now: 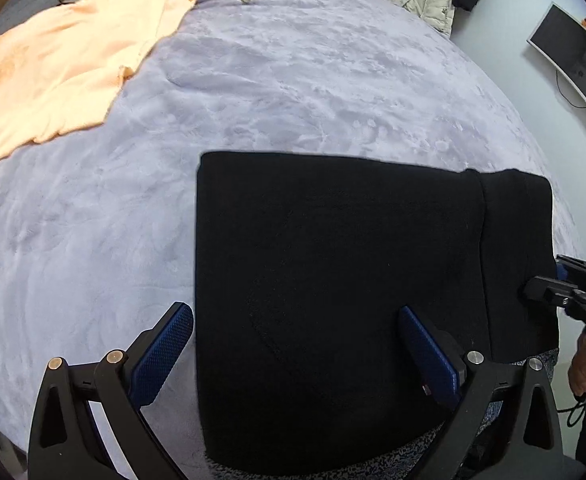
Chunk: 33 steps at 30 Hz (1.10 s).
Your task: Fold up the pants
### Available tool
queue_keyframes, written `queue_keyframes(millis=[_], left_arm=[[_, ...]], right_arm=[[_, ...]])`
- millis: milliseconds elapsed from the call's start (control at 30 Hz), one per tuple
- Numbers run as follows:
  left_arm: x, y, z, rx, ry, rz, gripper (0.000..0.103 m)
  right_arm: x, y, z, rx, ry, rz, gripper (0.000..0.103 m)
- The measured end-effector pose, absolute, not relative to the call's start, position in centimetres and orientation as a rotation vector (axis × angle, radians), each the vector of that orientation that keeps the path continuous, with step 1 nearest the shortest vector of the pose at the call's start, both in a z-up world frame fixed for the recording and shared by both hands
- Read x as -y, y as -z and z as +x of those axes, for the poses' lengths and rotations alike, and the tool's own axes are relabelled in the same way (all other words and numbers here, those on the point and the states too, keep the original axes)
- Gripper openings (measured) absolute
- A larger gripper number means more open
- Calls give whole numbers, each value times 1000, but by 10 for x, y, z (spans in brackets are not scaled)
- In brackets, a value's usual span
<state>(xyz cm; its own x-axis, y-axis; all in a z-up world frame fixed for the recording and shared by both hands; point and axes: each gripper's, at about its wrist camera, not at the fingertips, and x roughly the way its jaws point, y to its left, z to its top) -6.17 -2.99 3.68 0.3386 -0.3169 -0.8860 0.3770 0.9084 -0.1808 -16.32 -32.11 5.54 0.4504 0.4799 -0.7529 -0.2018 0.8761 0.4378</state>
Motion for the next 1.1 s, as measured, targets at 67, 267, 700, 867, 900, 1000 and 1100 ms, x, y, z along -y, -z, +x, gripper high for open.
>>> queue_keyframes(millis=[67, 267, 700, 867, 900, 1000, 1100], left_arm=[[30, -50, -60, -1098, 434, 76, 103], [63, -65, -43, -1019, 376, 188, 103], [74, -20, -11, -1125, 389, 235, 103], [55, -60, -41, -1041, 493, 195, 103], [50, -66, -51, -1029, 542, 192, 103], [40, -80, -82, -982, 692, 201, 103], [40, -78, -106, -963, 777, 259, 103]], right_arm=[[328, -74, -167, -958, -347, 239, 58], [277, -112, -159, -795, -388, -1, 86], [266, -38, -130, -921, -572, -237, 87], [267, -71, -143, -886, -646, -253, 88], [267, -79, -151, -866, -687, -261, 90], [251, -89, -171, -819, -796, -354, 103], [229, -73, -185, -843, -838, -530, 103]])
